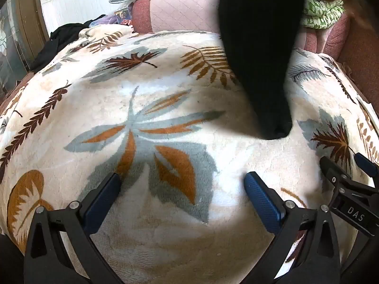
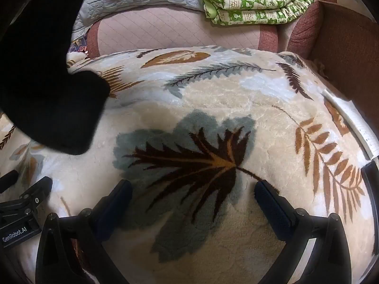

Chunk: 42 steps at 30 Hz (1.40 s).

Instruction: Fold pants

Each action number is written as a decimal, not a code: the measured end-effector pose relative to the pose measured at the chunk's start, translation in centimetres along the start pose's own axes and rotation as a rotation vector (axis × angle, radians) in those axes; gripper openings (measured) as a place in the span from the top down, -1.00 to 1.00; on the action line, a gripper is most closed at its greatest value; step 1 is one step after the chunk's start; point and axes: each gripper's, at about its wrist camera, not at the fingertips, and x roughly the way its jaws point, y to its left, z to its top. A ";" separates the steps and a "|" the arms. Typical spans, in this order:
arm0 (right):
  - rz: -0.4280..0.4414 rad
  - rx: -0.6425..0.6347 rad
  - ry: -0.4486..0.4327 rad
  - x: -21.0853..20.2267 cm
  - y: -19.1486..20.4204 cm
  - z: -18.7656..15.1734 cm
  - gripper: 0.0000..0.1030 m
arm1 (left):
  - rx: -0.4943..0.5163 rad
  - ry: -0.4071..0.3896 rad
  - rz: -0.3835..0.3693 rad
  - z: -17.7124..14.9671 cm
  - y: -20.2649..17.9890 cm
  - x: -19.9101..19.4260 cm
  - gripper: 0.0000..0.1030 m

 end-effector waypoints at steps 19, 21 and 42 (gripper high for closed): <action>0.000 -0.001 -0.001 0.0 -0.1 -0.3 -0.99 | -0.002 0.001 0.001 0.0 -0.3 0.0 -1.00; 0.000 -0.001 0.001 0.0 -0.1 -0.2 -0.99 | -0.001 0.001 0.002 0.0 -0.3 0.0 -1.00; -0.006 -0.005 0.004 -0.1 0.2 -0.2 -0.99 | -0.002 0.005 -0.004 -0.2 0.0 -0.3 -1.00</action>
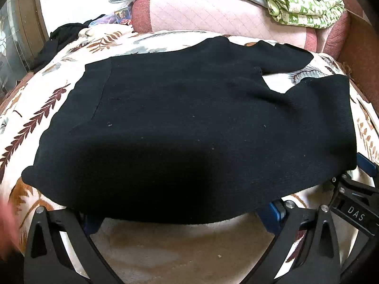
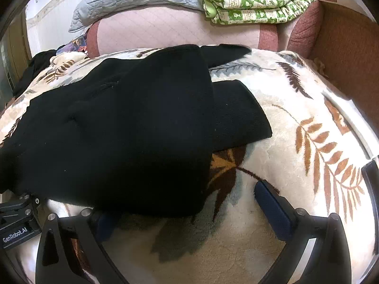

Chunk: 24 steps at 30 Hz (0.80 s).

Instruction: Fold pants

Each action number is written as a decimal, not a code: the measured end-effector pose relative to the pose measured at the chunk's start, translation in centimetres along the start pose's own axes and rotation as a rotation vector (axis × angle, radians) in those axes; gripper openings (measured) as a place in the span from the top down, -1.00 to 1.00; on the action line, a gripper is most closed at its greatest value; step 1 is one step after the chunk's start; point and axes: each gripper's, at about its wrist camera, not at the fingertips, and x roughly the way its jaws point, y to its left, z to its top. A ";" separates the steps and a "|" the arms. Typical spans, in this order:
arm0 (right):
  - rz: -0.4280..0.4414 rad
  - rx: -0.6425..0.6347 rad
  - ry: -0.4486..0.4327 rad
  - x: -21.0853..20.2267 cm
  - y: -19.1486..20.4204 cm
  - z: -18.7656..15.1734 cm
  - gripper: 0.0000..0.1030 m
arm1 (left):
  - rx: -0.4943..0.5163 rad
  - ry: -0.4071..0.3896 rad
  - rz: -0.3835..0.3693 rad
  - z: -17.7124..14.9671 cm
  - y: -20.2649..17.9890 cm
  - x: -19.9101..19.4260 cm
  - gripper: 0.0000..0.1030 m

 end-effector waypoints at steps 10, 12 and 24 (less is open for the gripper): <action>-0.006 -0.004 0.007 0.1 -0.1 0.2 -0.99 | 0.003 0.002 0.005 0.2 0.0 0.1 -1.00; -0.006 -0.004 0.006 0.1 0.0 0.2 -0.99 | 0.003 0.008 0.005 0.3 -0.1 0.0 -1.00; 0.120 0.015 -0.043 -3.4 -1.5 -0.2 -0.99 | -0.040 0.027 -0.139 0.1 1.4 -3.7 -1.00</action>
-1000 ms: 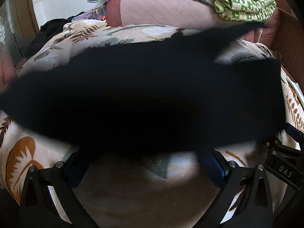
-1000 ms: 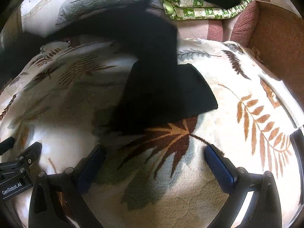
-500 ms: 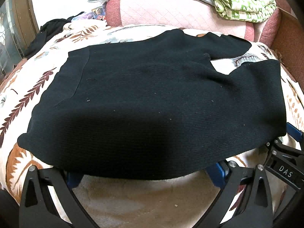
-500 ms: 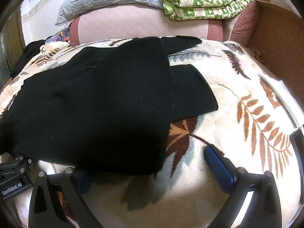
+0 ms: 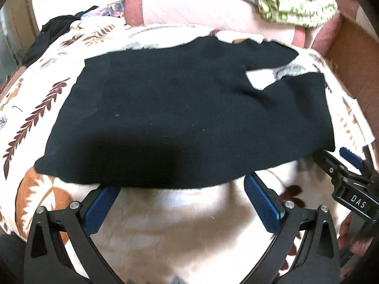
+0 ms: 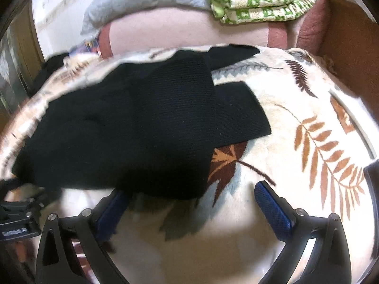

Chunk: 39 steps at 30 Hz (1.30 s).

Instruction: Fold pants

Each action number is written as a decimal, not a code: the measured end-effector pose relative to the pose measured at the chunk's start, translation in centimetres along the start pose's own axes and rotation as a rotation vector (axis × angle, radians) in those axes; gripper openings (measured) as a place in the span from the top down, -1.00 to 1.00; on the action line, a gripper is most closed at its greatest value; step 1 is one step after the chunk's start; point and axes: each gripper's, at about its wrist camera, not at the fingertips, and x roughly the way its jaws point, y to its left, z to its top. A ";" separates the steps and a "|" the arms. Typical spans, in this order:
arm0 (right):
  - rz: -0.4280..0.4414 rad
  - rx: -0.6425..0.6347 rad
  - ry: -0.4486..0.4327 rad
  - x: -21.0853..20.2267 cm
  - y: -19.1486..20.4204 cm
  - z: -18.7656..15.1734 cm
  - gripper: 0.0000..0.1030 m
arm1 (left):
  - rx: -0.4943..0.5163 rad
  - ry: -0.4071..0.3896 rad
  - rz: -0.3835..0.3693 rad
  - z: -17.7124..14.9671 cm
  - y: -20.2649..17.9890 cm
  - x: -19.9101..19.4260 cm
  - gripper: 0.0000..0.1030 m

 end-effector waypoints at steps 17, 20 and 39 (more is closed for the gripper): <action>0.107 0.045 0.040 -3.0 -0.8 1.1 -0.99 | -0.123 0.021 0.068 -0.6 6.0 -3.6 -1.00; 0.115 0.069 0.058 -2.4 -1.3 0.8 -0.99 | -0.206 0.051 0.080 -0.9 8.0 -2.8 -1.00; 0.196 0.123 0.097 3.5 -0.2 1.1 -0.76 | -0.249 0.019 0.088 1.8 8.8 1.7 -0.50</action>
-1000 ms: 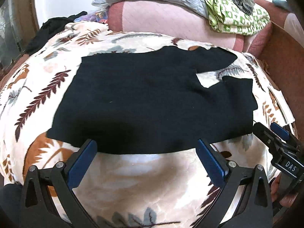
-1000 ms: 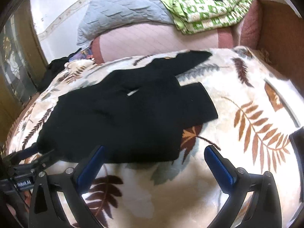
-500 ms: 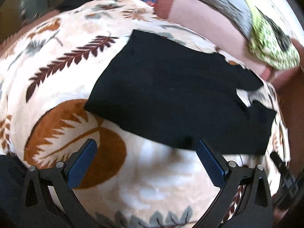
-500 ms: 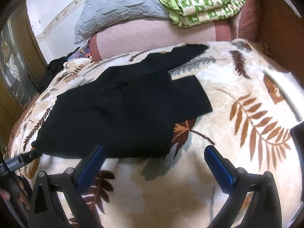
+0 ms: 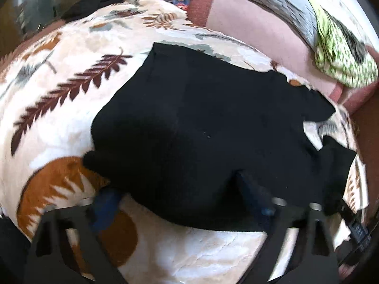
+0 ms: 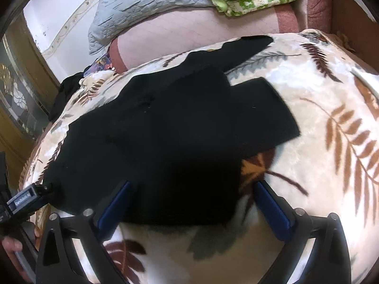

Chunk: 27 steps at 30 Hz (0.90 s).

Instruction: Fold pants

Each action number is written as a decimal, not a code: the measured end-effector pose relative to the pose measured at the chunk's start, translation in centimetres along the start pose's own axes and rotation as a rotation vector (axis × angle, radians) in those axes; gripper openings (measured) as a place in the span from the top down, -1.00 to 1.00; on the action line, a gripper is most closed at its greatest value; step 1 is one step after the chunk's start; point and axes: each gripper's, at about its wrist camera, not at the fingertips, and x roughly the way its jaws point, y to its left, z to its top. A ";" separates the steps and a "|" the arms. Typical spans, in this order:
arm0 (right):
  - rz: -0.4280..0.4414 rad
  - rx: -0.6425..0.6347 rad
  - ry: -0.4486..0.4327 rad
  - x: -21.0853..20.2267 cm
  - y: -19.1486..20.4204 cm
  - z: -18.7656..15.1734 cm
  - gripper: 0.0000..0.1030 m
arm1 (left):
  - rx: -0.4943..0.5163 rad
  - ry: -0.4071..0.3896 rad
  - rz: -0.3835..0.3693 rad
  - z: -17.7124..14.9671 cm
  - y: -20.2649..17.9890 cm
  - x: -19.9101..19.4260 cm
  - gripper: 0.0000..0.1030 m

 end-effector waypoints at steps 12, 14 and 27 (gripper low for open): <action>0.050 0.005 -0.014 -2.6 0.6 0.2 0.73 | 0.052 0.008 -0.055 0.8 0.9 -2.8 0.74; 0.087 -0.004 -0.020 -4.0 1.3 0.1 0.76 | 0.066 -0.001 -0.068 1.1 1.8 -4.1 0.76; 0.169 0.022 0.122 -4.9 0.8 -3.5 0.49 | 0.077 0.019 0.071 0.4 5.0 -3.0 0.82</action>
